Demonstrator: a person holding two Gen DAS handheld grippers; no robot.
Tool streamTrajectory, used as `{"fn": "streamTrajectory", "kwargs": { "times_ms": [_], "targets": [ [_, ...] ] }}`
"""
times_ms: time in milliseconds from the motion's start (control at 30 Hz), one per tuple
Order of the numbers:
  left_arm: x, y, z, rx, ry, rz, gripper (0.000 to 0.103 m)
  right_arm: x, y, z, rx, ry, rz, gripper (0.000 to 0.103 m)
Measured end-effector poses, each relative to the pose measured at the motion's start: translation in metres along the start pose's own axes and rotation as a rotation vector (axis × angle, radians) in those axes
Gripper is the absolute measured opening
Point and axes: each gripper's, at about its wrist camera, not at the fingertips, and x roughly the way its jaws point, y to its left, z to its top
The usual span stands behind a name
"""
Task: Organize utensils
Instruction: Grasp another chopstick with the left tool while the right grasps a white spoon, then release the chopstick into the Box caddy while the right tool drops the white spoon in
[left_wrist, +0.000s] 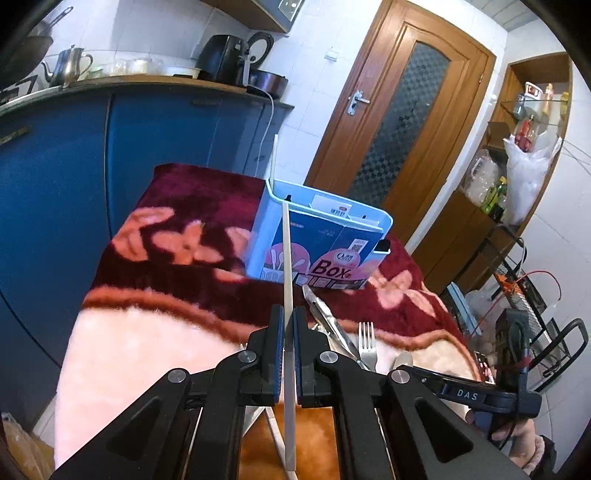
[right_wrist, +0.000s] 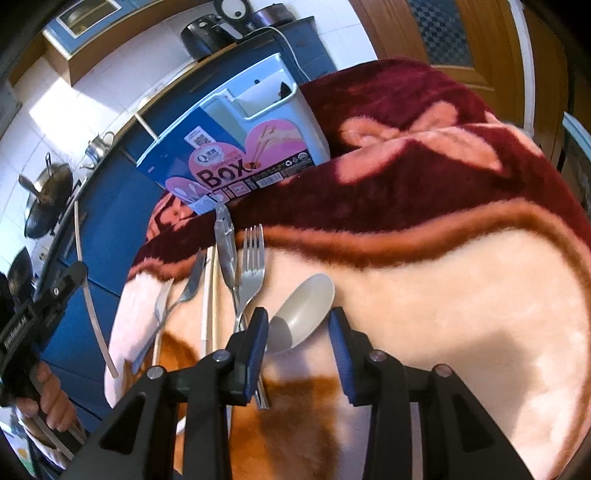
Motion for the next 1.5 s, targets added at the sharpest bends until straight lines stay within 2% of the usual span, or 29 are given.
{"fn": "streamTrajectory", "kwargs": {
  "times_ms": [133,200,267,500,967,1267,1500],
  "targets": [
    [-0.002,0.001,-0.001,-0.008,-0.008,-0.015,0.005,0.0,-0.005,0.003,0.037,-0.002,0.028,0.037],
    [-0.001,0.0,-0.002,-0.01,-0.008,-0.021,0.005,0.0,-0.006,0.003,0.04,-0.009,0.023,0.021],
    [-0.002,0.0,-0.002,-0.01,-0.011,-0.028,0.005,0.001,-0.008,0.003,0.045,-0.018,0.036,0.011],
    [-0.004,-0.006,0.002,0.008,-0.043,-0.036,0.005,-0.005,-0.006,0.003,0.041,-0.072,0.104,0.007],
    [0.002,-0.025,0.028,0.07,-0.123,-0.02,0.005,-0.067,0.034,0.021,-0.097,-0.355,0.135,0.005],
    [0.01,-0.036,0.061,0.096,-0.229,0.012,0.005,-0.097,0.047,0.037,-0.158,-0.518,0.107,0.005],
    [0.023,-0.043,0.094,0.122,-0.314,0.034,0.005,-0.105,0.055,0.053,-0.203,-0.59,0.06,0.005]
  ]
}}
